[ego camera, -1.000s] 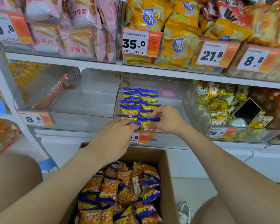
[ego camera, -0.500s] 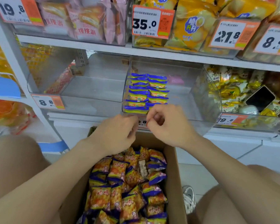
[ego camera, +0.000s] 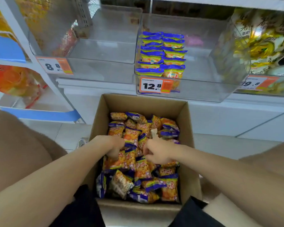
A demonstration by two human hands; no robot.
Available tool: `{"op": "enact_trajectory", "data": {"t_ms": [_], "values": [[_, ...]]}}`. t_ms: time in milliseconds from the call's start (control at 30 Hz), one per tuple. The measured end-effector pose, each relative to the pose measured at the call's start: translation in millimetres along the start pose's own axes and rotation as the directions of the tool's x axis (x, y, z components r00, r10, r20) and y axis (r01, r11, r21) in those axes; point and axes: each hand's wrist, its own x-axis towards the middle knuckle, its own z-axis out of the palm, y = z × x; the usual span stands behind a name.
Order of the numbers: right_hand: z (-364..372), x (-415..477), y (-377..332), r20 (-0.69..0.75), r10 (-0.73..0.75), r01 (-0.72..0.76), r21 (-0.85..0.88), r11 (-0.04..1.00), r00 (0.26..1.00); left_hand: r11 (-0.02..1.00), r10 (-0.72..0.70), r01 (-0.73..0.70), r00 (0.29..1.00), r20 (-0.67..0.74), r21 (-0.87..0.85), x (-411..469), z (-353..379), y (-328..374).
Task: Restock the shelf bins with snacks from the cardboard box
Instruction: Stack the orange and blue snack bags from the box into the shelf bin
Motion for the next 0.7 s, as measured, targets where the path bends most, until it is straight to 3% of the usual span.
{"op": "enact_trajectory", "data": {"t_ms": [233, 400, 533, 700], "values": [[32, 27, -5, 0.016, 0.057, -0.057, -0.025, 0.998, 0.998, 0.993, 0.012, -0.022, 0.996, -0.087, -0.118, -2, 0, -3], [41, 23, -9, 0.108, 0.147, -0.126, -0.187, 0.974, 0.983, 0.975, 0.025, -0.072, 0.975, -0.219, -0.211, -15, -13, -5], [21, 14, -20, 0.187, 0.192, -0.188, -0.040, 0.981, 0.963, 0.941, 0.004, -0.099, 0.959, -0.283, -0.323, -31, -24, -5], [-38, -15, -27, -0.038, 0.201, -0.192, 0.163, 0.968, 0.979, 0.940, 0.013, -0.175, 0.877, -0.481, -0.292, -55, -41, -7]]}}
